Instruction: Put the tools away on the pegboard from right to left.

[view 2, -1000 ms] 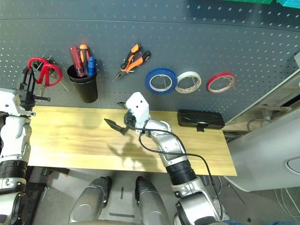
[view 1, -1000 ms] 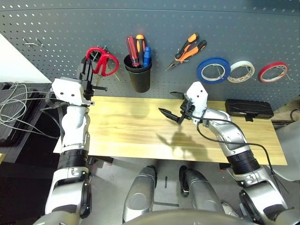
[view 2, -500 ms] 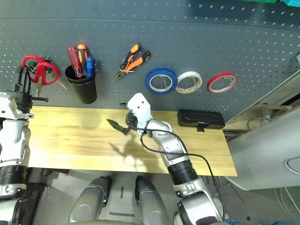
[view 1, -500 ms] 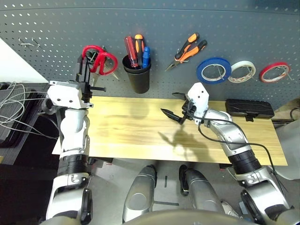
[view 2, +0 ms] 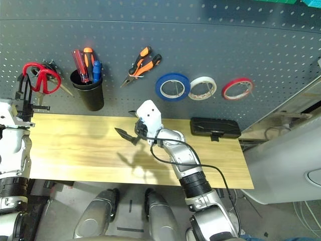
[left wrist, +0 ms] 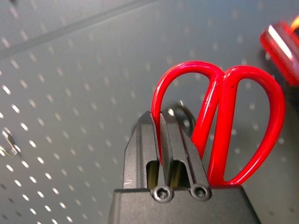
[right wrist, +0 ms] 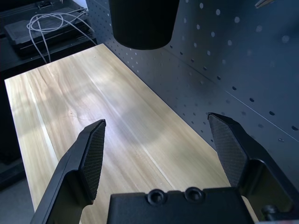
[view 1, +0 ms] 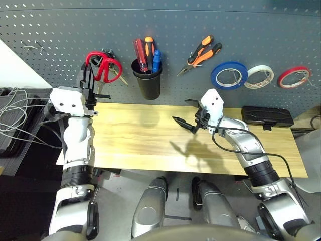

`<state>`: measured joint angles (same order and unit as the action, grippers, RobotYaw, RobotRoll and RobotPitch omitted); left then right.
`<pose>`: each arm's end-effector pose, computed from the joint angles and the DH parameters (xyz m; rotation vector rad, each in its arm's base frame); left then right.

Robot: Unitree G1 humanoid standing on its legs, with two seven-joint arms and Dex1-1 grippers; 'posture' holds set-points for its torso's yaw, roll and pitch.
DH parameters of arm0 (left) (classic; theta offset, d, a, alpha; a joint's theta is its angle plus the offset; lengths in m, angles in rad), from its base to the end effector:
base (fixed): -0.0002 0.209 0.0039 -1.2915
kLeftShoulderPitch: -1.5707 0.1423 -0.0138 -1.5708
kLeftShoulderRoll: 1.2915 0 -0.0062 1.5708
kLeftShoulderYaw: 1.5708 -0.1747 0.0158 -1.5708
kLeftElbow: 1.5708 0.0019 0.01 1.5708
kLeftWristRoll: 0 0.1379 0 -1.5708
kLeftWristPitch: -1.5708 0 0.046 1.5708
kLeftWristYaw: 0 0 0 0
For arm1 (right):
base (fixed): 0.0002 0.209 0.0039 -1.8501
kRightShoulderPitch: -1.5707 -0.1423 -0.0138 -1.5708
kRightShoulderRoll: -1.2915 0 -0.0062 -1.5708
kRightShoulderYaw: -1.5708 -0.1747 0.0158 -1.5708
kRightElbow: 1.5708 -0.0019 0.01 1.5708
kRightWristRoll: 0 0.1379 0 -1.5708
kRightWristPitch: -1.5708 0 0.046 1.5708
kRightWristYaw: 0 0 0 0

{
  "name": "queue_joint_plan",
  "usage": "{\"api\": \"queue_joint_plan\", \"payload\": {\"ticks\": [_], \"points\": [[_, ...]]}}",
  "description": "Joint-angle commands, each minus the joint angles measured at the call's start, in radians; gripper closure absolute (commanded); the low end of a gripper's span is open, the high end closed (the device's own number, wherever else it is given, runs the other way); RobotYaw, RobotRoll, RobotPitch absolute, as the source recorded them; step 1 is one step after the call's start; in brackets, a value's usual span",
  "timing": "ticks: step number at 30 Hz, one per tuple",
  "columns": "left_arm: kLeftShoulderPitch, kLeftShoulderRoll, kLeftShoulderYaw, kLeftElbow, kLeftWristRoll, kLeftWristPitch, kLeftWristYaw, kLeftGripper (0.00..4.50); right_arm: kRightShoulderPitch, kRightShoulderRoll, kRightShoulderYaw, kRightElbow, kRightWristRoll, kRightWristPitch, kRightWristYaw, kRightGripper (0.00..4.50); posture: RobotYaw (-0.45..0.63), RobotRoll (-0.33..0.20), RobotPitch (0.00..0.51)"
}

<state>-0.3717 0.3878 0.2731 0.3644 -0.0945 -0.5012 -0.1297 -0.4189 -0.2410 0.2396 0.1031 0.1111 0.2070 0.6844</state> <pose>0.2550 0.2600 0.1253 0.2901 -0.5538 0.1071 0.2693 -0.1263 0.1120 -0.2364 0.0168 0.9594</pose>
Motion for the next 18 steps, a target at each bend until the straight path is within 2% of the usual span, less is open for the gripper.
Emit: {"api": "queue_joint_plan", "payload": {"ticks": [1, 2, 5, 9, 15, 16, 18], "points": [[-0.01, -0.019, -0.014, 0.078, -0.043, 0.132, -0.037, 4.46, 0.011, -0.001, 0.0, 0.01, -0.007, -0.003, -0.003, 0.0, 0.12, 0.0, 0.199], [-0.015, -0.019, -0.022, 0.096, -0.037, 0.147, -0.044, 4.46, 0.009, 0.002, -0.001, 0.012, -0.007, -0.004, -0.006, 0.0, 0.12, 0.0, 0.199], [-0.019, -0.014, -0.038, 0.109, -0.008, 0.135, -0.046, 3.62, 0.002, 0.012, -0.01, 0.022, -0.007, -0.012, -0.026, 0.0, 0.12, 0.0, 0.198], [-0.015, -0.012, -0.056, 0.129, 0.016, 0.105, -0.051, 2.3, -0.008, 0.034, -0.042, 0.062, 0.001, -0.006, -0.071, 0.0, 0.12, 0.0, 0.197], [0.017, -0.017, -0.104, 0.217, 0.043, 0.144, -0.096, 0.27, -0.002, 0.064, -0.11, 0.18, 0.005, 0.041, -0.162, 0.0, 0.13, 0.0, 0.198], [0.018, -0.018, -0.108, 0.231, 0.04, 0.149, -0.104, 0.02, -0.001, 0.066, -0.115, 0.194, 0.003, 0.043, -0.172, 0.0, 0.13, 0.0, 0.198], [0.036, -0.026, -0.135, 0.252, 0.051, 0.172, -0.123, 0.02, 0.006, 0.072, -0.144, 0.246, -0.005, 0.036, -0.222, 0.0, 0.13, 0.0, 0.202]]}}
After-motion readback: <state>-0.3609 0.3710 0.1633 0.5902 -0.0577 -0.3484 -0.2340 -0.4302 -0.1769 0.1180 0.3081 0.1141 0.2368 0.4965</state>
